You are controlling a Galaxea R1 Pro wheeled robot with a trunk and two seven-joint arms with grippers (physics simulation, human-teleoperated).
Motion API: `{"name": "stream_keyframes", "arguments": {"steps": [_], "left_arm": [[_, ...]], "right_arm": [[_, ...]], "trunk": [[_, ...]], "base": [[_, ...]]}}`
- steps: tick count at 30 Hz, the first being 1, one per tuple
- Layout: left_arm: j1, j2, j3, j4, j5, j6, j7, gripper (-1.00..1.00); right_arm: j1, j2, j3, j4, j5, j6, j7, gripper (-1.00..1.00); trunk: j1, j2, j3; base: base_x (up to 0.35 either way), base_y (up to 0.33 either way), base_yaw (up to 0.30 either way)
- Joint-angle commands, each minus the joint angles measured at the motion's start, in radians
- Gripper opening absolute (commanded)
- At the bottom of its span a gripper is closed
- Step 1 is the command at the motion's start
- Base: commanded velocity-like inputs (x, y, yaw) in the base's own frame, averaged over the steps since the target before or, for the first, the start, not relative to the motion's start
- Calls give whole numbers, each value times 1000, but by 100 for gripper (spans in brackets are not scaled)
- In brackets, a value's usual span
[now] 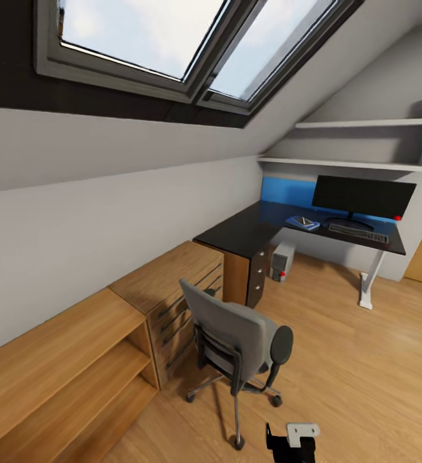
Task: In the bedroom, organize the workspace by keeping the computer under the desk, ensuring the monitor is on the desk, placing the keyboard on the desk next to the monitor, placing the mouse on the desk next to the keyboard, moving the folder from the swivel chair onto the desk next to the mouse, stacking the notebook on top of the folder with the pen on top of the notebook, and positioning the swivel chair next to the desk.
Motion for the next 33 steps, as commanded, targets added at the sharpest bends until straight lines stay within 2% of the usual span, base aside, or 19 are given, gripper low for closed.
{"name": "stream_keyframes", "arguments": {"steps": [1, 6, 17, 33], "left_arm": [[-1, 1, -9, -1, 7, -4, 7, 100], [-1, 0, -9, 0, 7, -3, 7, 100], [-1, 1, -8, 1, 7, -4, 7, 100], [-1, 0, -9, 0, 7, -4, 7, 100]], "right_arm": [[-2, 1, 9, 2, -4, -2, -5, 100], [-1, 1, 9, 3, -4, -2, -5, 100], [-2, 0, 9, 3, -3, -2, -3, 100], [-1, 1, 9, 3, -1, -4, -4, 100]], "trunk": [[1, -2, -2], [1, -2, -2], [1, -2, -2], [1, -2, -2]], "base": [[0, 0, -271], [5, 53, -272], [61, 272, -276], [3, 54, -286]]}}
